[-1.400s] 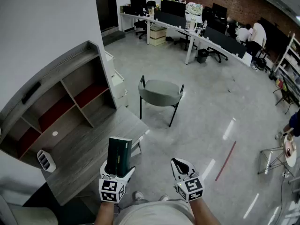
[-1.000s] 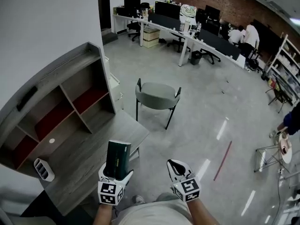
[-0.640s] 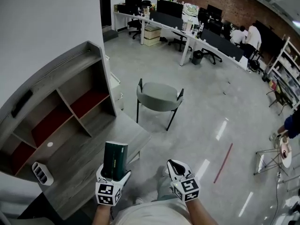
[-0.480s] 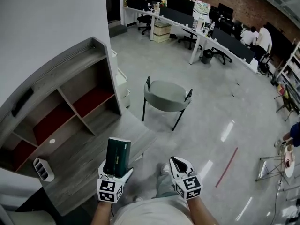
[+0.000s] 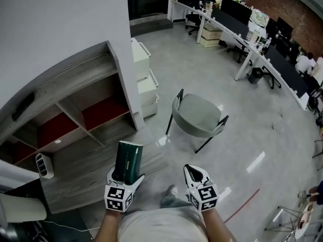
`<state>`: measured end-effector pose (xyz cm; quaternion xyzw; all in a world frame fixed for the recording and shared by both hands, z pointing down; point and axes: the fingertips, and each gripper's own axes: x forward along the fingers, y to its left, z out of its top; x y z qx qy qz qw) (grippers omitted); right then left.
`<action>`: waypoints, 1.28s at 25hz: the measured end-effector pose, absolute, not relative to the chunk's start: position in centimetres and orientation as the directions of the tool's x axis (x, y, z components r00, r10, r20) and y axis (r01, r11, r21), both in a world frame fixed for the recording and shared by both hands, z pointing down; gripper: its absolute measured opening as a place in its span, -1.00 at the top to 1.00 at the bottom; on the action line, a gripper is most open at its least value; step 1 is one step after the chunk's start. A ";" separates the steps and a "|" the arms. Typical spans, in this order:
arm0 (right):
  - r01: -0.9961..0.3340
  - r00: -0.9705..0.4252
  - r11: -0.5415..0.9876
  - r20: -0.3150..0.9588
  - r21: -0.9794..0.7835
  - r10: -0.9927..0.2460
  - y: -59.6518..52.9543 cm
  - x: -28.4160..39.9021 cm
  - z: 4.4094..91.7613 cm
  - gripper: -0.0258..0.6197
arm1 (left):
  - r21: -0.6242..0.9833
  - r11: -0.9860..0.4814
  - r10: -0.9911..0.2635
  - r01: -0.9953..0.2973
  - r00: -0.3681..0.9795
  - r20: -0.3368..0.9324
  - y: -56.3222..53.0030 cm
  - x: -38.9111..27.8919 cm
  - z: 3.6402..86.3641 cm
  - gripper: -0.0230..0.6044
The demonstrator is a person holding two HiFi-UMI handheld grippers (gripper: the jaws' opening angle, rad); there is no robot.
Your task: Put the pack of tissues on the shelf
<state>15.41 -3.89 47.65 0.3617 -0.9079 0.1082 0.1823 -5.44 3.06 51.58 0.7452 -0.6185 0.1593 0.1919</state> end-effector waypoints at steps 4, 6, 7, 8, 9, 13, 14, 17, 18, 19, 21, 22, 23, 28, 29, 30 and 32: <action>-0.629 -0.731 0.774 0.398 -0.075 -0.555 -8.7 15.8 47.7 0.83 | 0.078 -0.080 -0.869 -0.994 0.108 0.483 -0.2 -4.5 51.3 -0.67; -0.601 -0.752 0.795 0.395 -0.083 -0.527 -10.3 16.0 47.8 0.83 | 0.067 -0.046 -0.869 -0.997 0.073 0.489 -1.2 -4.2 51.2 -0.67; -0.589 -0.761 0.803 0.395 -0.089 -0.515 -11.0 16.1 48.0 0.83 | 0.060 -0.031 -0.869 -0.998 0.057 0.492 -1.7 -4.1 51.1 -0.67; -0.578 -0.769 0.811 0.394 -0.095 -0.503 -11.7 16.2 48.1 0.83 | 0.052 -0.018 -0.868 -0.998 0.041 0.496 -2.1 -4.0 51.1 -0.67; -0.567 -0.777 0.817 0.393 -0.100 -0.491 -12.3 16.2 48.2 0.83 | 0.044 -0.006 -0.866 -0.999 0.027 0.499 -2.5 -3.9 51.1 -0.67; -0.527 -0.801 0.841 0.402 -0.121 -0.444 -13.7 15.4 49.2 0.83 | 0.023 0.032 -0.852 -0.999 -0.015 0.523 -3.5 -4.5 52.0 -0.67; -0.519 -0.804 0.846 0.407 -0.126 -0.433 -13.9 15.2 49.5 0.83 | 0.020 0.038 -0.847 -0.999 -0.021 0.532 -3.7 -4.8 52.4 -0.67; -0.499 -0.813 0.857 0.414 -0.131 -0.410 -14.3 14.5 50.1 0.83 | 0.013 0.050 -0.829 -0.999 -0.034 0.558 -4.0 -5.7 53.8 -0.67; -0.495 -0.814 0.859 0.417 -0.131 -0.405 -14.4 14.2 50.3 0.83 | 0.004 0.050 -0.823 -0.999 -0.039 0.567 -4.2 -6.1 54.3 -0.67; -0.492 -0.814 0.861 0.420 -0.130 -0.402 -14.5 13.9 50.4 0.83 | -0.008 0.047 -0.815 -0.999 -0.043 0.578 -4.3 -6.6 54.9 -0.67; -0.496 -0.809 0.859 0.428 -0.128 -0.403 -14.7 13.5 50.6 0.83 | -0.030 0.038 -0.800 -0.999 -0.048 0.598 -4.7 -7.7 56.1 -0.67; -0.502 -0.804 0.855 0.433 -0.127 -0.408 -14.9 13.2 50.7 0.83 | -0.034 0.032 -0.793 -0.999 -0.046 0.608 -4.9 -8.4 56.7 -0.67; -0.511 -0.798 0.850 0.438 -0.126 -0.414 -15.1 12.9 50.8 0.83 | -0.033 0.025 -0.786 -0.999 -0.040 0.617 -5.2 -9.1 57.3 -0.67; -0.558 -0.763 0.821 0.462 -0.119 -0.452 -15.4 11.4 51.1 0.83 | -0.022 -0.023 -0.746 -1.000 0.003 0.665 -6.6 -12.6 60.6 -0.67; -0.569 -0.754 0.814 0.469 -0.117 -0.460 -15.5 11.0 51.3 0.83 | -0.017 -0.032 -0.740 -0.999 0.012 0.673 -6.9 -13.4 61.3 -0.67; -0.581 -0.744 0.806 0.477 -0.115 -0.468 -15.6 10.7 51.5 0.83 | -0.009 -0.043 -0.732 -0.999 0.025 0.681 -7.2 -14.1 62.0 -0.67; -0.608 -0.722 0.786 0.492 -0.113 -0.487 -15.8 10.0 51.8 0.83 | 0.004 -0.074 -0.714 -0.997 0.056 0.698 -7.9 -15.3 63.5 -0.67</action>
